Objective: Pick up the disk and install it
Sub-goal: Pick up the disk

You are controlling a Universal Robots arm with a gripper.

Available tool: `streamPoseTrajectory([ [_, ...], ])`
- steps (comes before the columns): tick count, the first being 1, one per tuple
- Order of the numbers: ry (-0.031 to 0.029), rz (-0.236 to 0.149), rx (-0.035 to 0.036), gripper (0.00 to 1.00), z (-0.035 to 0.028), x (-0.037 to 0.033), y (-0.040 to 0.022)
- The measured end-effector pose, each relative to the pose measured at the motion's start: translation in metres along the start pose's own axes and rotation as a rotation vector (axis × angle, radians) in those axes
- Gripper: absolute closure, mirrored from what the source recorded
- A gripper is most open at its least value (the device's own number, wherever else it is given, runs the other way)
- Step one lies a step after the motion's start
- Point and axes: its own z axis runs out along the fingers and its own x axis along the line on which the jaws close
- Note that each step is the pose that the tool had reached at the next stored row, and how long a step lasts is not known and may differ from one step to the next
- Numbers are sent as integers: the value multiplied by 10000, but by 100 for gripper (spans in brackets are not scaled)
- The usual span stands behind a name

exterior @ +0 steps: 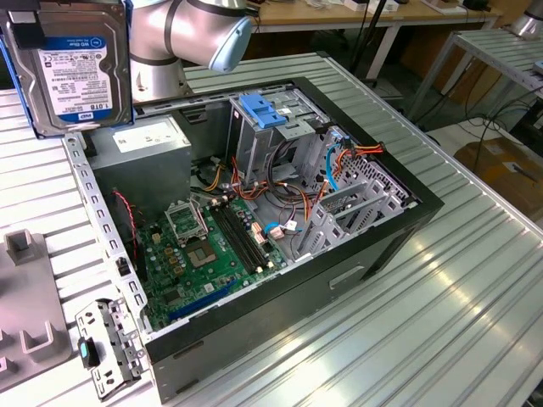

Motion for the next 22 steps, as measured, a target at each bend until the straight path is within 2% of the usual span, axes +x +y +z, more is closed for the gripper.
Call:
streamPoseTrajectory([
  [11,1,-1,0,63,-1,21,-20],
  [22,1,0,-1,63,-1,22,-155],
])
